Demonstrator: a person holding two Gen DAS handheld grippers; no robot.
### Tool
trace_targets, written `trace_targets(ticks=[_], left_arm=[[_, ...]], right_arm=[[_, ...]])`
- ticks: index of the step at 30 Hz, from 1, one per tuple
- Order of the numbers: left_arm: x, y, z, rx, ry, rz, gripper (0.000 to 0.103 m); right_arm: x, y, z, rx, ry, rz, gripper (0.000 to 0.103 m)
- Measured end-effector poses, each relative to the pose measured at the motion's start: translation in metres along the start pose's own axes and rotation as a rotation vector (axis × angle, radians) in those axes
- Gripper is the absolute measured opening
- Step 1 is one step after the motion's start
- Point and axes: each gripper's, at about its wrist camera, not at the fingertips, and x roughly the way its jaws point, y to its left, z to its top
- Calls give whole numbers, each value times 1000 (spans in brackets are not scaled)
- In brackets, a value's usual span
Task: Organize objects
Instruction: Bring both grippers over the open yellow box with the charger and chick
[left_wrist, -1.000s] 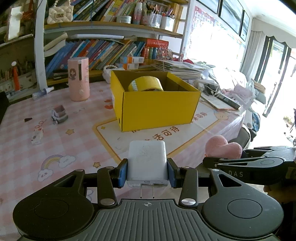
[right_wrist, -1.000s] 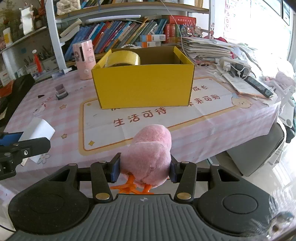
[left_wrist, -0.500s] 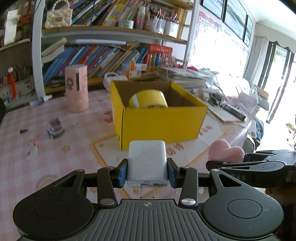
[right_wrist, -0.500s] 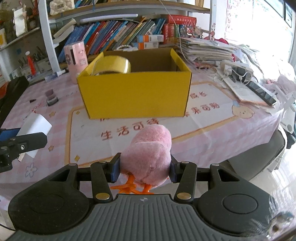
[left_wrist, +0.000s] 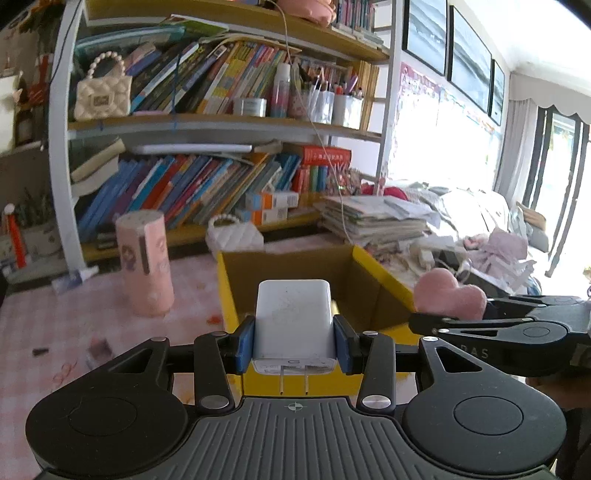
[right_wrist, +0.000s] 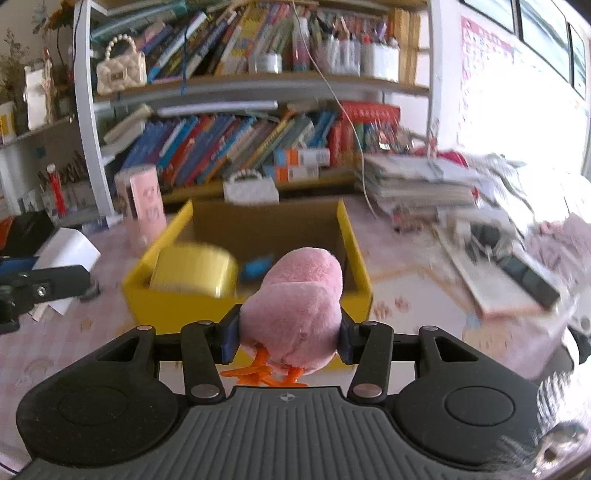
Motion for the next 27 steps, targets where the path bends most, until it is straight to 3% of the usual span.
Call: trace_targets(ticks=[11,23,27], left_arm=[[51,-6,23,-12,8,45,41],[100,-6,25,-15,87,87,41],[111,-9,27,-2,78,73,41]], right_arm=[[53,-17,40,-52,-48,49,46],[110,-20,38,-154,33,108,46],[126,-18,37,-205,63,127,46]])
